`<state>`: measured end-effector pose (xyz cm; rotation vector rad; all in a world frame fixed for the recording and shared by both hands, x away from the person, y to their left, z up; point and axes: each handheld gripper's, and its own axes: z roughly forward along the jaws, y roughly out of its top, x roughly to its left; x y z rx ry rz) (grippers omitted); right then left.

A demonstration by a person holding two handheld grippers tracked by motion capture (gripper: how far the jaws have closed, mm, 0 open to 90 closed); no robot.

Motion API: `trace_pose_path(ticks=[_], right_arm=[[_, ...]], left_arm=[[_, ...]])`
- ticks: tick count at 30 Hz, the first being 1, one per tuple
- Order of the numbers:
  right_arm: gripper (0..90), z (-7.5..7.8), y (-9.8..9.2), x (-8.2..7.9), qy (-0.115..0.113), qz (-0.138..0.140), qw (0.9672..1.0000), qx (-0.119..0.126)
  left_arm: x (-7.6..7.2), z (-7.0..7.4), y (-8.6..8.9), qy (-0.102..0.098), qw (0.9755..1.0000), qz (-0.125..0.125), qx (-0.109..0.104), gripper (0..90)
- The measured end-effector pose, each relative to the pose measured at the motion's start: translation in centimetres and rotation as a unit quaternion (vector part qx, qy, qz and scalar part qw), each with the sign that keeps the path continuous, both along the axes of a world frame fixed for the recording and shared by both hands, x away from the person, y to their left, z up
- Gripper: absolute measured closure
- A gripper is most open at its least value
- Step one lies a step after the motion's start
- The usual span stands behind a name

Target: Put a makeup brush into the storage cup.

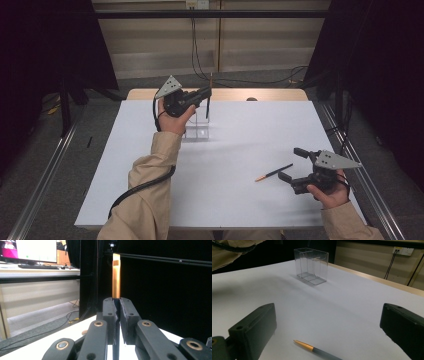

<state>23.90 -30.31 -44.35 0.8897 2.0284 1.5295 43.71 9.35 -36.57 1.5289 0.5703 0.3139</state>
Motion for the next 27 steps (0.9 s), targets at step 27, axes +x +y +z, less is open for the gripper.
trace_pose_path(ticks=[27], right_arm=[[0.0, -0.1, 0.0, 0.0, 0.002, 0.001, 1.0, 0.002]], left_arm=[[1.4, -2.2, 0.2, -0.006, 0.9981, 0.059, 0.014, 83.7]])
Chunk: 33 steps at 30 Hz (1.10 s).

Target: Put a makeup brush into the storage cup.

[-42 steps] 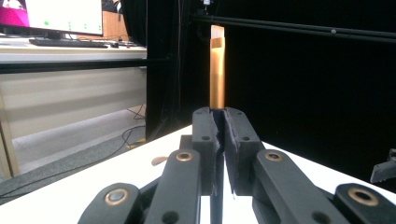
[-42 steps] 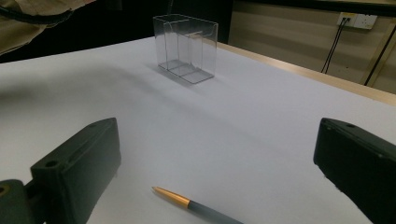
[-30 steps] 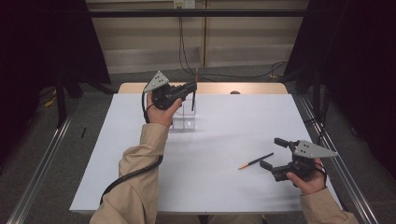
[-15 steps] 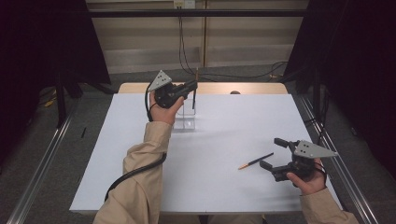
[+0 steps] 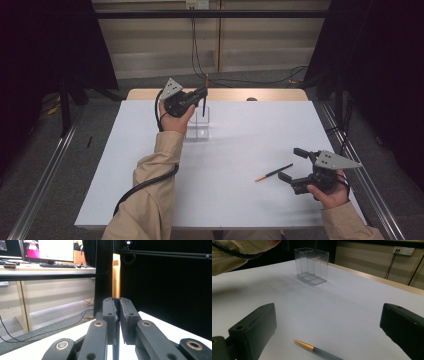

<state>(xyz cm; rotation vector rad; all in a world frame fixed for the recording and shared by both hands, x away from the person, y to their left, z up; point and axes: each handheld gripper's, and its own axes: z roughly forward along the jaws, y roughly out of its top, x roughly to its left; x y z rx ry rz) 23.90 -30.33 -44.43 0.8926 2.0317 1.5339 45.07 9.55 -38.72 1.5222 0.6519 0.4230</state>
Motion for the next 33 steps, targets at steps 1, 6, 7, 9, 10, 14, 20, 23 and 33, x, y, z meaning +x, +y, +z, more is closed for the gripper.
trace_pose_path(ticks=[1, 6, 7, 9, 10, 14, 20, 23, 33], right_arm=[[0.0, 0.0, 0.0, 0.0, 0.0, 0.0, 1.0, 0.0], [0.0, 0.0, 0.0, 0.0, 0.001, 0.002, 1.0, -0.001], [0.0, 0.0, 0.1, 0.0, 0.002, 0.002, 1.0, -0.001], [0.0, 0.0, 0.1, 0.0, 0.001, 0.002, 1.0, -0.001], [0.0, 0.0, 0.1, 0.0, 0.001, 0.002, 1.0, -0.001], [0.0, 0.0, 0.1, 0.0, 0.001, 0.002, 1.0, -0.001], [0.0, -0.1, 0.1, 0.0, 0.001, 0.002, 1.0, 0.0], [0.0, -0.1, 0.0, 0.0, 0.001, 0.002, 1.0, 0.0], [0.0, -0.1, 0.0, 0.0, -0.001, 0.002, 1.0, 0.0]], left_arm=[[0.0, 0.0, 0.0, -0.002, 1.0, 0.002, 0.001, 83.7], [0.1, -0.2, 0.0, -0.004, 0.9999, 0.007, 0.014, 83.7], [0.1, -0.3, 0.0, -0.002, 0.9999, 0.007, 0.012, 83.7], [0.1, -0.4, -0.1, -0.002, 0.9999, 0.009, 0.012, 83.7], [0.1, -0.4, -0.1, -0.001, 0.9999, 0.009, 0.012, 83.7], [0.2, -0.7, -0.2, 0.001, 0.9998, 0.009, 0.014, 83.7], [0.3, -1.3, -0.5, 0.005, 0.9998, 0.011, 0.014, 83.7], [0.3, -1.6, -0.4, 0.007, 0.9998, 0.012, 0.014, 83.7], [0.2, -2.2, 0.0, 0.01, 0.9997, 0.017, 0.011, 83.7]])
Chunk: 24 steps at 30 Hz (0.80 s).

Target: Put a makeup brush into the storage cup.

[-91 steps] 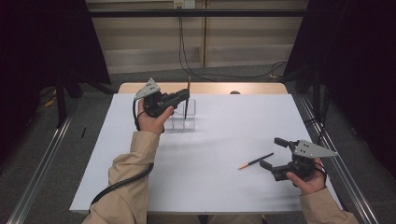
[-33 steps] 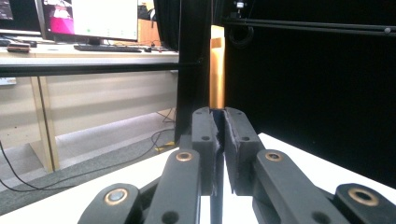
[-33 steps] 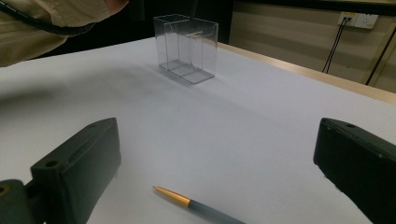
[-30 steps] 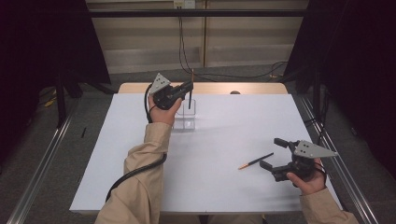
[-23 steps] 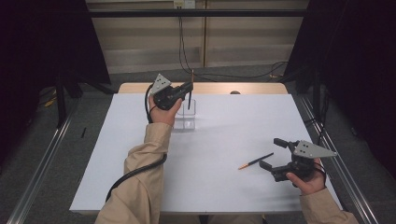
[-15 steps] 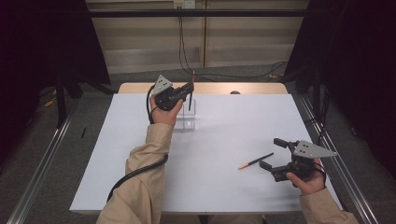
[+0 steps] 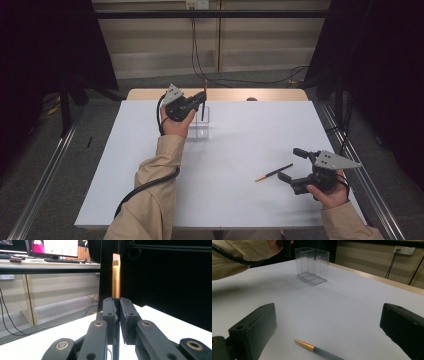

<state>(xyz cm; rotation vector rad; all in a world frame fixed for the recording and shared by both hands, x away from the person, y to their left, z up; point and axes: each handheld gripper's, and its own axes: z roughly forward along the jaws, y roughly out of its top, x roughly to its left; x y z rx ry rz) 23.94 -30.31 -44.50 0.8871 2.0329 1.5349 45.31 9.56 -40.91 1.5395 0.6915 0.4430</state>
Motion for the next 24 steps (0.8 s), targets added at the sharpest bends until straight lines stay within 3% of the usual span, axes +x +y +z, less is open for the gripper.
trace_pose_path(ticks=[24], right_arm=[[0.0, 0.1, -0.1, -0.1, 0.001, -0.001, 1.0, 0.002]], left_arm=[[-0.2, -1.2, 0.1, 0.004, 1.0, 0.006, -0.002, 83.6]])
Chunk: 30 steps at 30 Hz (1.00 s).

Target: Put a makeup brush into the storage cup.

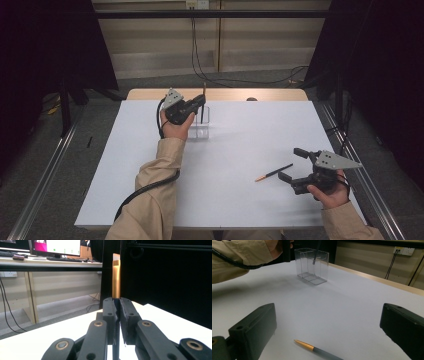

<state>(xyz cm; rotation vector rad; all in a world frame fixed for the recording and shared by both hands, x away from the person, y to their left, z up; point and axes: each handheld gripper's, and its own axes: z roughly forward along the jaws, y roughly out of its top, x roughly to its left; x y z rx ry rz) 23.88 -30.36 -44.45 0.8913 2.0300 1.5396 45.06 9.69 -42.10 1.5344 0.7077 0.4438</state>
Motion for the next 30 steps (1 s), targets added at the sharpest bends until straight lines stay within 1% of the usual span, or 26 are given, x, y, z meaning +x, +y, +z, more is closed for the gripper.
trace_pose_path(ticks=[2, 7, 9, 11, 15, 17, 21, 26, 27, 29, 30], right_arm=[[0.0, 0.0, 0.0, 0.0, 0.0, 0.0, 1.0, -0.001], [0.0, 0.0, 0.0, 0.0, 0.0, 0.0, 1.0, -0.001], [0.0, 0.0, 0.0, 0.0, 0.0, 0.001, 1.0, -0.002], [0.0, 0.0, 0.0, 0.0, -0.001, 0.002, 1.0, -0.001], [0.0, 0.0, 0.0, 0.0, -0.001, 0.001, 1.0, -0.002], [0.0, 0.0, 0.0, 0.0, -0.001, 0.0, 1.0, -0.002], [0.0, 0.0, 0.0, 0.0, -0.001, 0.0, 1.0, -0.003], [0.0, 0.0, 0.1, 0.0, -0.001, 0.001, 1.0, -0.003], [0.0, 0.0, 0.1, 0.0, -0.001, 0.001, 1.0, -0.003], [0.0, 0.0, 0.1, 0.0, -0.001, 0.002, 1.0, -0.003], [0.0, 0.0, 0.1, 0.0, -0.001, 0.002, 1.0, -0.003]], left_arm=[[-0.1, -0.1, 0.0, 0.002, 1.0, 0.0, -0.002, 83.6], [-0.2, -0.4, 0.1, 0.003, 1.0, -0.002, 0.002, 83.6], [-0.2, -0.5, 0.0, 0.005, 1.0, -0.002, -0.001, 83.6], [-0.3, -0.7, 0.1, 0.005, 1.0, -0.001, 0.002, 83.5], [-0.3, -0.9, 0.1, 0.007, 1.0, -0.001, 0.002, 83.5], [-0.3, -1.0, 0.2, 0.006, 1.0, -0.001, 0.006, 83.4], [-0.4, -1.1, 0.3, 0.01, 0.9999, 0.0, 0.001, 83.3], [-0.4, -1.2, 0.4, 0.016, 0.9999, -0.005, 0.002, 82.6], [-0.4, -1.3, 0.4, 0.017, 0.9998, -0.01, 0.002, 80.4], [-0.4, -1.2, 0.4, 0.012, 0.9998, -0.006, 0.016, 70.9], [-0.4, -1.2, 0.4, 0.014, 0.9998, -0.01, 0.011, 64.7]])
